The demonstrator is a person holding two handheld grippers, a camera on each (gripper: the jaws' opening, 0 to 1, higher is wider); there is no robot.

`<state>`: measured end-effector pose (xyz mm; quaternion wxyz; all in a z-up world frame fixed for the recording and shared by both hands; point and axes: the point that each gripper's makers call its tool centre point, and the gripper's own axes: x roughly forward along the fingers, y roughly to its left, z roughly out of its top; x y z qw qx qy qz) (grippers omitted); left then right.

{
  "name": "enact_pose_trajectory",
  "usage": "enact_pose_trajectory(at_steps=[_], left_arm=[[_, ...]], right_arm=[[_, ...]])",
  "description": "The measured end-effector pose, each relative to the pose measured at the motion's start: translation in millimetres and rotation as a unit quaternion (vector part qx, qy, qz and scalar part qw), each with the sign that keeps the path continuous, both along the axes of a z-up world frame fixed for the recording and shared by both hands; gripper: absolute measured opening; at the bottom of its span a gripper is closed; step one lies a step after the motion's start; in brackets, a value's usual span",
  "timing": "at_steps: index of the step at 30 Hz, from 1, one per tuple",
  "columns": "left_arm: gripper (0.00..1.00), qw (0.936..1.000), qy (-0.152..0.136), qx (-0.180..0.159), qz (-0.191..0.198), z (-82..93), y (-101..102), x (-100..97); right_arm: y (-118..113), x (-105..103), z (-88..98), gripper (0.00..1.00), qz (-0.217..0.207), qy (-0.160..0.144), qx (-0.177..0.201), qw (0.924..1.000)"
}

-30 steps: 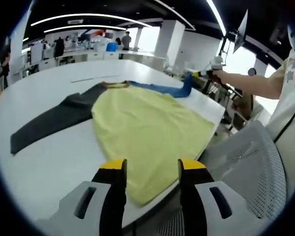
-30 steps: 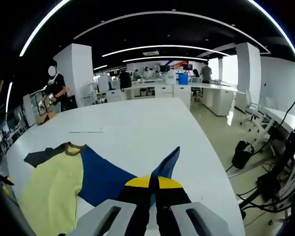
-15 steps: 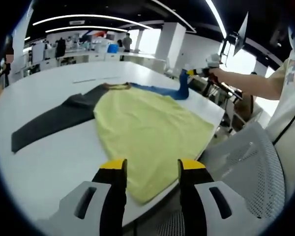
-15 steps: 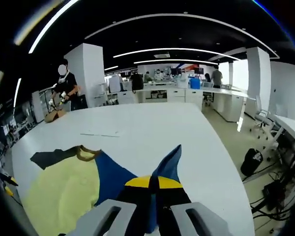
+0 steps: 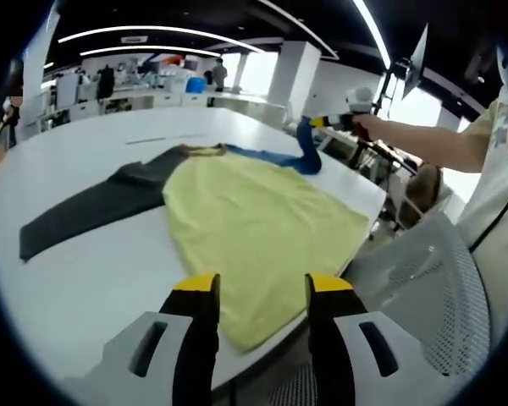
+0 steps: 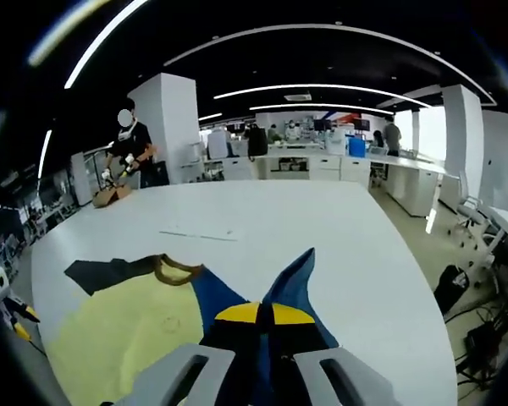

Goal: Fold the garment on the visible template until the final outline fits inside the template.

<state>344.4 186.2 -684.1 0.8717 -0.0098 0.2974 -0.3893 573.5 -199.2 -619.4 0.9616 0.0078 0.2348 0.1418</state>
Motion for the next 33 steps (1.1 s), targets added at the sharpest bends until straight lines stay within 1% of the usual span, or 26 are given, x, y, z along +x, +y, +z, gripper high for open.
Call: enact_pose_trajectory(at_steps=[15, 16, 23, 33], left_arm=[[0.37, 1.0, -0.002, -0.001, 0.001, 2.4, 1, 1.3], [0.37, 1.0, -0.002, -0.001, 0.002, 2.4, 1, 1.4], [0.37, 1.0, -0.001, -0.001, 0.002, 1.4, 2, 2.0], [0.37, 1.0, -0.002, -0.002, 0.001, 0.9, 4, 2.7]], right_arm=[[62, 5, 11.4, 0.0, 0.072, -0.007, -0.002, 0.9973], [63, 6, 11.6, 0.0, 0.074, -0.008, -0.002, 0.9972], [93, 10, 17.4, 0.0, 0.105, -0.013, -0.002, 0.9944], [139, 14, 18.8, 0.0, 0.147, -0.012, -0.004, 0.9891]])
